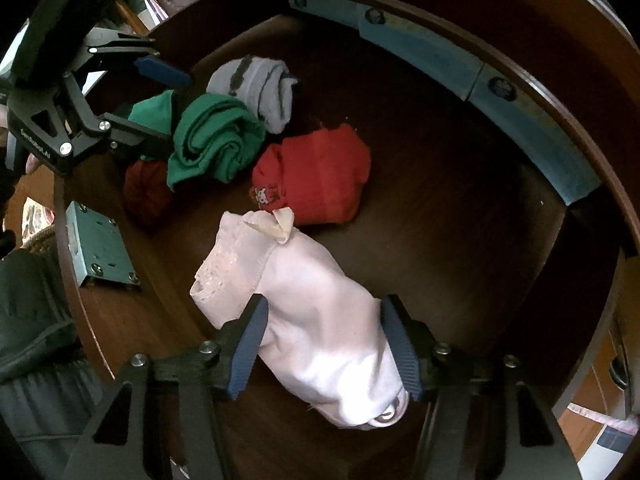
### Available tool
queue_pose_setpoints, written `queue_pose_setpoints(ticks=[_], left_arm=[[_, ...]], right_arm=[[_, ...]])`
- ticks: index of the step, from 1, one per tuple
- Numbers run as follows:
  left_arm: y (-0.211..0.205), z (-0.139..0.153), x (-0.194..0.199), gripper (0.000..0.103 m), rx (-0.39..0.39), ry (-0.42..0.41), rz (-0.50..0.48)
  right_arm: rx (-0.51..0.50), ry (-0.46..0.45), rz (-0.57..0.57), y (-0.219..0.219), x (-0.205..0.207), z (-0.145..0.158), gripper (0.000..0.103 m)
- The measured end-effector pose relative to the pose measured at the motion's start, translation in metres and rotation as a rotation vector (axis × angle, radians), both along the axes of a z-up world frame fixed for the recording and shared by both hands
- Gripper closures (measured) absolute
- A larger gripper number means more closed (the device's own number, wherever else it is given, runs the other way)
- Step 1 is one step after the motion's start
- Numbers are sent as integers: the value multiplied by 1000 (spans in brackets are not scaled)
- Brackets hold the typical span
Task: Take underwear out of drawer
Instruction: 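Grasp green-black garment with left tool while right tool grasps white-pink garment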
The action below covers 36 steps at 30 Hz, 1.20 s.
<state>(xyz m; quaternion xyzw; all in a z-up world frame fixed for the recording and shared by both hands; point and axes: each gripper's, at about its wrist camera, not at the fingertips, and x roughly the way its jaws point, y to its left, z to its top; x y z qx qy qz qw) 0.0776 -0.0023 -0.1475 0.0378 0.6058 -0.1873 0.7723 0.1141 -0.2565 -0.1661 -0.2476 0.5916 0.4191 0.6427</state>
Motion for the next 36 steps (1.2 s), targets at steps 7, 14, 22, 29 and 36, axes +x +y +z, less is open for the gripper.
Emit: queue_pose_setpoints(ticks=[7,14,22,29,36], left_arm=[[-1,-11,2,42,-26,58,-6],[1,-17,6,40,-27,109,12],[2,-23,11,40,-52,157,33],[7,-20,7,49,-44,139,34],[0,-15,-1,70,31,56,-7]], right_arm=[[-12,5,1,8,-5,-6,54],[-3,75,4,12,12,-18,54],[-10,77,14,-5,24,-14,54],[-37,64,35,-3,27,-13,53],[-23,44,36,0,29,-13,69]])
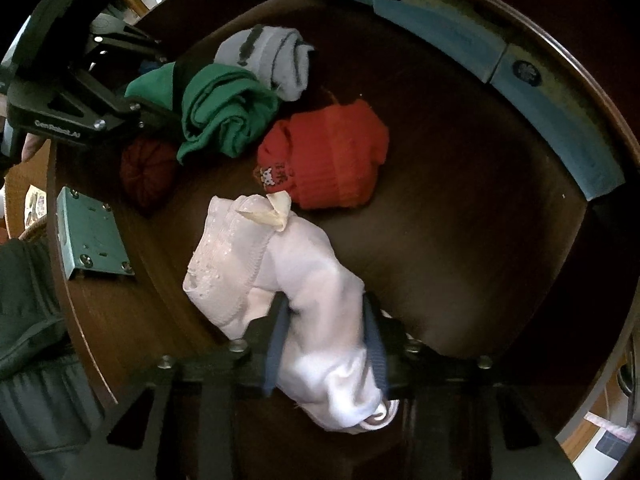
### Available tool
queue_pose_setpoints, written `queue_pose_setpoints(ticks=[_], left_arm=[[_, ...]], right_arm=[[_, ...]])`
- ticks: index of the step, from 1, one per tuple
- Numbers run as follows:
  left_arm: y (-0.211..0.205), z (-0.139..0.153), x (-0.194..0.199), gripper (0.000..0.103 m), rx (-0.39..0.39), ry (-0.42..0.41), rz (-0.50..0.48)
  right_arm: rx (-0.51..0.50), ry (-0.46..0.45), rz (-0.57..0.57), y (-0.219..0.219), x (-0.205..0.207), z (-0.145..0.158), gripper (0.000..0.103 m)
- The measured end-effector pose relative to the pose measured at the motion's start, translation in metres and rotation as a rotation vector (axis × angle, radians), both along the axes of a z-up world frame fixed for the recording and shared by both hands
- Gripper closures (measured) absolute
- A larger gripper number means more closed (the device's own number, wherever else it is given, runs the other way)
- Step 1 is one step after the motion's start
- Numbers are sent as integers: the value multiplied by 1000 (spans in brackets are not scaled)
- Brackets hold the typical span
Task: Take underwear out of drawer
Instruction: 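Grasp green-black garment with left tool while right tool grasps white-pink garment, then lift both garments out of the drawer with both tools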
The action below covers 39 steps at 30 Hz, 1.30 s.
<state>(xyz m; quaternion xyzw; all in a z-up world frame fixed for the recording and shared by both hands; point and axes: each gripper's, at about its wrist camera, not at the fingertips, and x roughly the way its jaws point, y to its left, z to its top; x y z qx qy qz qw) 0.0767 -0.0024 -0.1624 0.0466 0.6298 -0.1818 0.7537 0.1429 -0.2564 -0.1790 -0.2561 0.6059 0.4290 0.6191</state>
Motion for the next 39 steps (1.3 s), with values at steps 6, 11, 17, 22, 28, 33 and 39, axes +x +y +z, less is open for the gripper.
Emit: queue_pose_setpoints(ticks=[6,11,17,22,28,33,39], left_arm=[[5,9,-6,78,-19,-64,2],[7,18,-11,79,-27,-117,-4],[15,28,-20,80,-47,-153,-15],[21,38,-27,80,-73,-193,1],[28,48,-35,80,-98,-252,17],[32,54,-36,80,-114,-305,47],[43,65,-47,81,-103,-376,86]], right_arm=[[31,-29,9,-1,-1,6,75],[69,-73,18,-3,-3,16,76],[114,-121,5,-9,-5,30,76],[129,-166,-7,-12,-10,35,77],[167,-203,-33,-20,-18,44,77],[226,-234,-67,-39,-20,59,77],[270,-273,-102,-59,-24,73,77]])
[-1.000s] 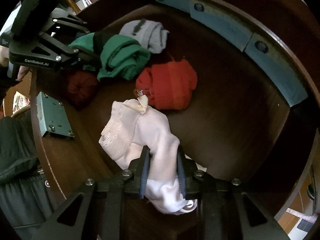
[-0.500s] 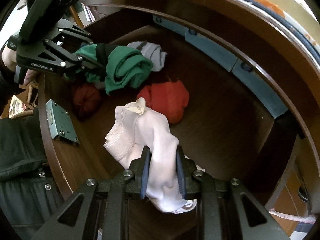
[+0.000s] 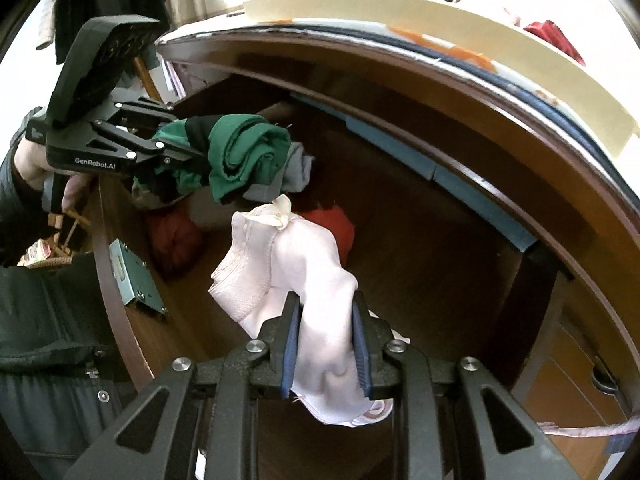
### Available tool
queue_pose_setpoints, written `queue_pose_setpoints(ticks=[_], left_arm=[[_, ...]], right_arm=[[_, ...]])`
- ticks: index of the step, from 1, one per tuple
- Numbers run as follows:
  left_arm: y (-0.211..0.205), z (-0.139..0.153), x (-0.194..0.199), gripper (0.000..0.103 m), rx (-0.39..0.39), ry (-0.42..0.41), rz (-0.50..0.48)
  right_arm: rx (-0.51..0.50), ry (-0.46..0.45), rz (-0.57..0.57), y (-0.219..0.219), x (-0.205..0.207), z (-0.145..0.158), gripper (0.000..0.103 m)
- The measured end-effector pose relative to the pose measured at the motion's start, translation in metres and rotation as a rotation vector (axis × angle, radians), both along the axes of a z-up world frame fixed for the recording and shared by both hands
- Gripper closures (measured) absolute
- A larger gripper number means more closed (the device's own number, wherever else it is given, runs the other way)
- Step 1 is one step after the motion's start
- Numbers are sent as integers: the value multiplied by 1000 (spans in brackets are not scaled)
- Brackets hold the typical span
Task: Take underwear out of drawer
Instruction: 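Lift both garments out of the drawer with both tools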
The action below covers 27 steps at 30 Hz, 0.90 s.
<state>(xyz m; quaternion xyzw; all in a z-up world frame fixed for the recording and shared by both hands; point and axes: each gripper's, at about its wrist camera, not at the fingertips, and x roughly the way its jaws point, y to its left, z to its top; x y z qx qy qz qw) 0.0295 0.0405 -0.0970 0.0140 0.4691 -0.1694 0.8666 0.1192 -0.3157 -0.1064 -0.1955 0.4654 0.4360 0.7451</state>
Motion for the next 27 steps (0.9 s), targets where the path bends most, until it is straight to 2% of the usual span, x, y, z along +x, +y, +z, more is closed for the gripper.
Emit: queue_pose_setpoints(ticks=[11,27], left_arm=[[5,9,-4,81,28,-92,58],[3,13,-11,80,47,-190,131]], right_arm=[[49,-140,-80,-9,-9,16,77],[159,-203,-144,-29,-17,28,77]])
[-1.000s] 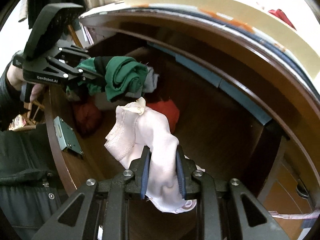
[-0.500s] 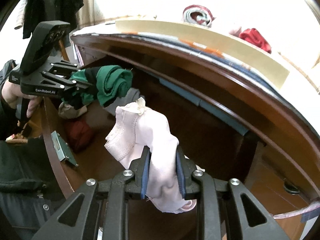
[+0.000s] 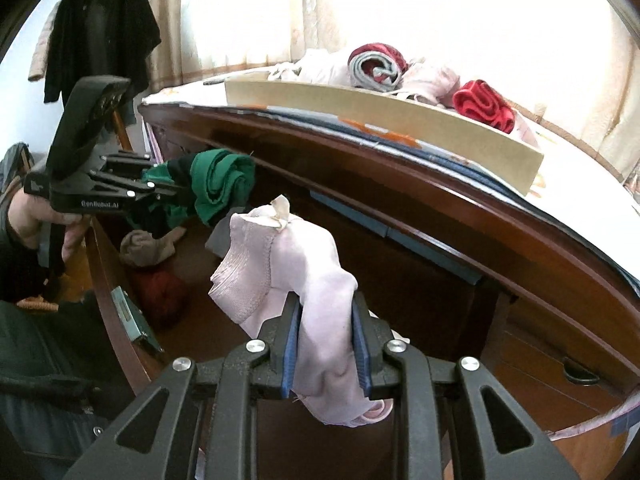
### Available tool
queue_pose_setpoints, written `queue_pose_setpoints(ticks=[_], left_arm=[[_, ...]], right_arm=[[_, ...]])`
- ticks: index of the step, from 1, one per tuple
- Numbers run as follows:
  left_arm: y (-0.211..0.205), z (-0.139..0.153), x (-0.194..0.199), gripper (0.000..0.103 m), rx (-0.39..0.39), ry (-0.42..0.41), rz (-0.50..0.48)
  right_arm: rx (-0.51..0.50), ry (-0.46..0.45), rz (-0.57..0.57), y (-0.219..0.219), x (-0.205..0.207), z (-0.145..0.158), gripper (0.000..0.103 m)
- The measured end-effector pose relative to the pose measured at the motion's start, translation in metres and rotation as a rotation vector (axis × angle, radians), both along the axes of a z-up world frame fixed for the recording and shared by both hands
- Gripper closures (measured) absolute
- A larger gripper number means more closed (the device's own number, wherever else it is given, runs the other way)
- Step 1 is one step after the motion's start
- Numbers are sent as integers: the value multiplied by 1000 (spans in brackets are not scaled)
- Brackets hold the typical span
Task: Take underwear out of drawer
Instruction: 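Lift both garments out of the drawer with both tools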
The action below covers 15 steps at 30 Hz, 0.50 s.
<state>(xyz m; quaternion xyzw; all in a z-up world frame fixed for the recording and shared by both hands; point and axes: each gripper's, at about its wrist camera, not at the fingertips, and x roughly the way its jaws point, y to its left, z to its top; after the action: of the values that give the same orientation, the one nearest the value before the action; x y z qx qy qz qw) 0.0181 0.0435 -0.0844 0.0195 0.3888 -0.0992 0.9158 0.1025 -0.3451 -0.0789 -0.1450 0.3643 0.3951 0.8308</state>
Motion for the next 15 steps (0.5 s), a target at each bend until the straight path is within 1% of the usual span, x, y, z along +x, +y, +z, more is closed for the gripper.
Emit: queue_pose_setpoints(ticks=[3,7,15], left_arm=[[0,1,-3,81,7,-22,14],[2,2,-5,81,4,-44,30],[-1,7,-9,81,-9,-95,47]], right_arm=[[44,-9,-18,-5,-3,3,77],[67,-25,-27,-6,-5,7,77],[150,-39,-40,-10,-12,12,77]])
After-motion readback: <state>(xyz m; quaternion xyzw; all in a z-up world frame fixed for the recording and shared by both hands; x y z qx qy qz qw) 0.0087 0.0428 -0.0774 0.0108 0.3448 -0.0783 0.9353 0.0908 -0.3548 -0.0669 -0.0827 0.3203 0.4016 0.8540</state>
